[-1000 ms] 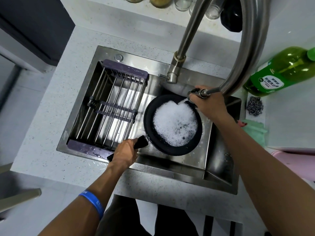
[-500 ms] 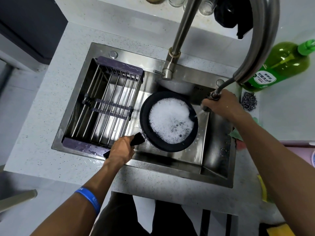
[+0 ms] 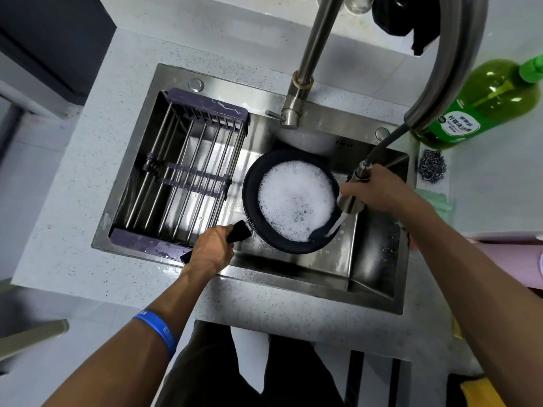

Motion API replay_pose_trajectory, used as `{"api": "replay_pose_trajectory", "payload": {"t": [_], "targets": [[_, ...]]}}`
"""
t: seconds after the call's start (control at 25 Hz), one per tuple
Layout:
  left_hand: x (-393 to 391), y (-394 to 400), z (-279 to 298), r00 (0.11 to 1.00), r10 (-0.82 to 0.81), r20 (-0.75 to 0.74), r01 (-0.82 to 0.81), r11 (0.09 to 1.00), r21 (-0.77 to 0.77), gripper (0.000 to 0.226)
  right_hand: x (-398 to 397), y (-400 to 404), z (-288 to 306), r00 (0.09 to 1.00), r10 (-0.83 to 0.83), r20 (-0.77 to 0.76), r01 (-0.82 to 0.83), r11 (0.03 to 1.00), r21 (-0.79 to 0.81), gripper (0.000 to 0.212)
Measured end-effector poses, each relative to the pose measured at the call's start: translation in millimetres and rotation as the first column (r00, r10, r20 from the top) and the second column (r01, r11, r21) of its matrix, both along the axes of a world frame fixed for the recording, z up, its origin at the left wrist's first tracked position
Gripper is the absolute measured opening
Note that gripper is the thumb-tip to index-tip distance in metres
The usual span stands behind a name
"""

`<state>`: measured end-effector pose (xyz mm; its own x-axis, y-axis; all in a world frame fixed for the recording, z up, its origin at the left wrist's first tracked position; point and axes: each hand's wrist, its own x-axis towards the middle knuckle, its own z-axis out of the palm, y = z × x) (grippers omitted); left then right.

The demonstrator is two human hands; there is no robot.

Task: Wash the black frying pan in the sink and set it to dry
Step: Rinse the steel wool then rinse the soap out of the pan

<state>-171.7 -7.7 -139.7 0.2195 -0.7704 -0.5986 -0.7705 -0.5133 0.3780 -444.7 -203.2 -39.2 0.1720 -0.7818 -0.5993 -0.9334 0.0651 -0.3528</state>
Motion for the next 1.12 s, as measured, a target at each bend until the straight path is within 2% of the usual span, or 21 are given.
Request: {"api": "replay_pose_trajectory", "payload": {"t": [0.12,0.28,0.52,0.64,0.88,1.0,1.12], "targets": [[0,0,1,1.000,0.009,-0.006,-0.009,1.000,-0.007,0.029,-2,3,0,0.999,-0.033,0.023,0.032,0.999,0.017,0.031],[-1,0,1,1.000,0.021,-0.014,-0.021,1.000,0.003,0.031,8,15,-5,0.987,-0.068,0.147,0.055,0.994,0.092,0.045],[-1,0,2,1.000,0.026,-0.007,-0.026,1.000,0.005,0.032,13,22,-14,0.961,-0.133,0.241,0.114,0.989,0.092,0.027],[-1,0,1,0.999,0.031,-0.009,-0.031,0.999,0.005,0.033,35,28,-19,0.938,-0.111,0.329,0.074,0.990,0.121,0.036],[0,0,-1,0.999,0.039,-0.017,-0.039,0.999,0.010,0.034,13,18,-19,0.954,-0.143,0.263,0.121,0.988,0.099,0.026],[0,-1,-2,0.998,0.058,-0.033,-0.057,0.998,0.021,0.036,31,21,-22,0.936,-0.115,0.333,0.068,0.987,0.148,0.032],[0,-2,-3,0.997,0.060,-0.043,-0.059,0.998,0.032,0.034,18,6,-23,0.938,-0.144,0.314,0.115,0.988,0.107,0.028]]}}
